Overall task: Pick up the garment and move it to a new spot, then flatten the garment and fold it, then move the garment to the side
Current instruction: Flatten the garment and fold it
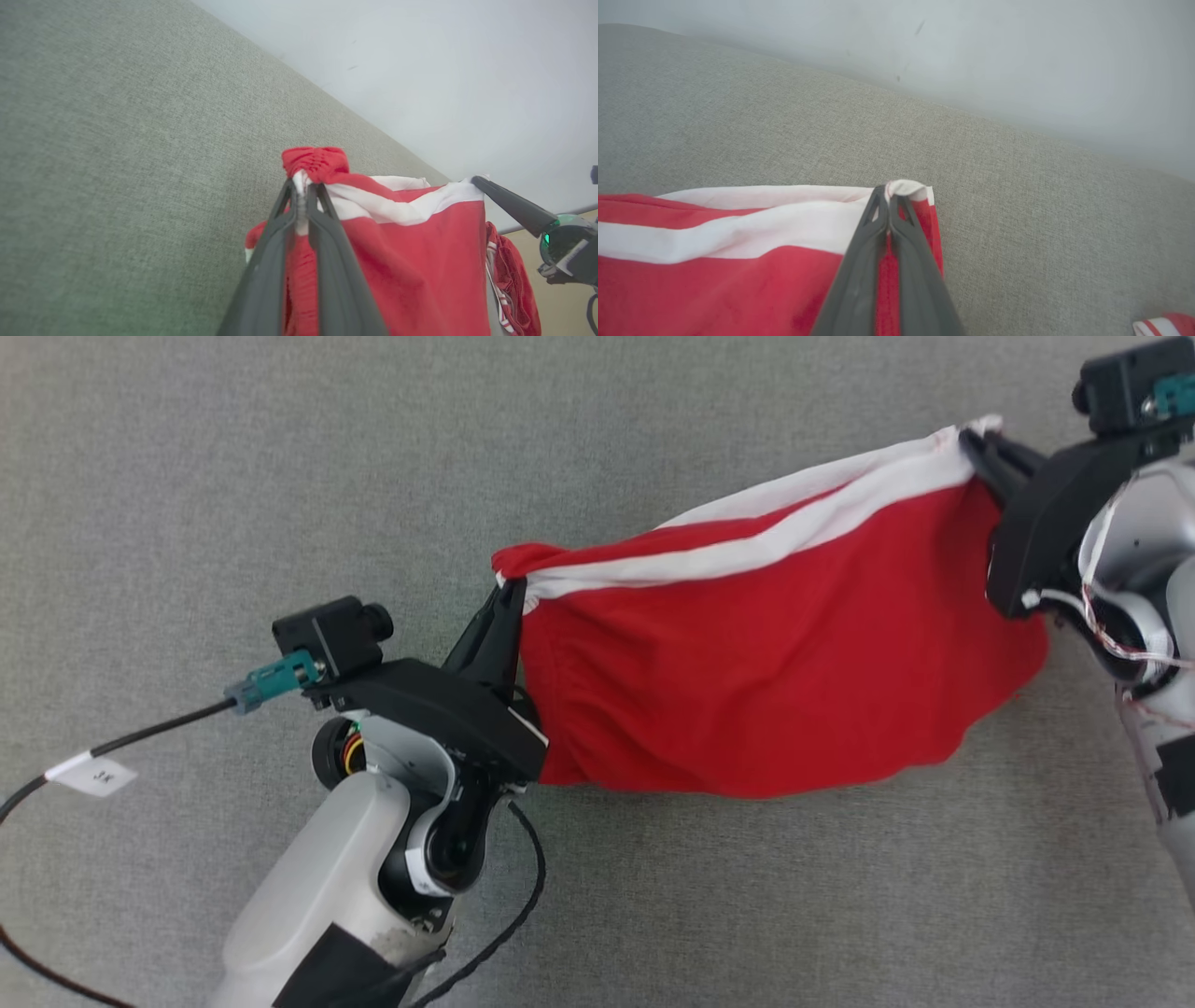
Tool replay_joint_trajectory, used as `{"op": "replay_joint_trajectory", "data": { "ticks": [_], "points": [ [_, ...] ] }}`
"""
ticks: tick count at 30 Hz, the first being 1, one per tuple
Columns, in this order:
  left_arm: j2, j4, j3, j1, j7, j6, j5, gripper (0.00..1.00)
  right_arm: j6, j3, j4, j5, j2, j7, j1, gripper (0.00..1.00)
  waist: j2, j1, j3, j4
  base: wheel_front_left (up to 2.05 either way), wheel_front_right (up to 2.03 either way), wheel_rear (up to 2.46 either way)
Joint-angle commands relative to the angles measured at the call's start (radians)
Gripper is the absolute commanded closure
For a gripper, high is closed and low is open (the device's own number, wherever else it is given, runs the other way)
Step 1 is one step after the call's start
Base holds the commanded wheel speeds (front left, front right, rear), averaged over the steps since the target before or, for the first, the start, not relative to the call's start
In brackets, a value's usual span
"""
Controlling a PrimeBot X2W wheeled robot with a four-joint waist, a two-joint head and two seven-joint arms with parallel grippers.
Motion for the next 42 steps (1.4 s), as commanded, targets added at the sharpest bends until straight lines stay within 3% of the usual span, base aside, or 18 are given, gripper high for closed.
{"op": "replay_joint_trajectory", "data": {
  "ticks": [1, 11, 12, 13, 20, 27, 32, 36, 42],
  "points": [
    [-0.005, 0.009, 0.003, -0.020, -0.009, -0.001, 0.006, 1.00, -0.003, 0.006, 0.020, -0.009, 0.007, -0.023, -0.028, 1.00, -0.0002, -0.0002, 0.022, 0.012, 0.00, 0.00, 0.00],
    [-0.026, 0.070, 0.016, -0.084, -0.037, 0.006, 0.018, 1.00, -0.003, 0.024, 0.186, -0.043, 0.052, -0.105, -0.133, 1.00, -0.0002, -0.0002, 0.046, 0.016, 0.00, 0.00, 0.00],
    [-0.030, 0.077, 0.015, -0.087, -0.041, 0.005, 0.020, 0.27, -0.003, 0.022, 0.205, -0.041, 0.062, -0.104, -0.137, 0.00, -0.0002, -0.0002, 0.043, 0.015, 0.00, 0.00, 0.00],
    [-0.032, 0.082, 0.015, -0.088, -0.044, 0.004, 0.019, 0.00, -0.003, 0.026, 0.215, -0.037, 0.072, -0.109, -0.139, 0.00, -0.0002, -0.0002, 0.038, 0.014, 0.00, 0.00, 0.00],
    [-0.009, 0.110, 0.005, -0.057, -0.076, 0.007, 0.050, 0.00, -0.003, 0.044, 0.257, -0.009, 0.075, -0.075, -0.141, 0.00, -0.0002, -0.0002, -0.023, 0.003, 0.00, 0.00, 0.00],
    [0.069, 0.062, -0.025, 0.038, -0.165, 0.038, 0.143, 0.00, -0.003, 0.002, 0.261, 0.021, 0.051, 0.046, -0.089, 0.00, -0.0002, -0.0002, -0.097, -0.005, 0.00, 0.00, 0.00],
    [0.143, -0.010, -0.076, 0.140, -0.220, 0.087, 0.269, 0.00, -0.003, -0.078, 0.270, -0.001, 0.049, 0.137, -0.019, 0.00, -0.0002, -0.0002, -0.131, 0.010, 0.00, 0.00, 0.00],
    [0.201, -0.122, -0.098, 0.252, -0.245, 0.099, 0.403, 0.00, -0.003, -0.173, 0.284, -0.040, 0.079, 0.177, 0.036, 0.00, -0.0002, -0.0002, -0.129, 0.030, 0.00, 0.00, 0.00],
    [0.210, -0.245, -0.046, 0.396, -0.247, 0.093, 0.564, 0.00, -0.003, -0.261, 0.293, -0.110, 0.113, 0.203, 0.058, 0.00, -0.0002, -0.0002, -0.108, 0.049, 0.00, 0.00, 0.00]
  ]
}}
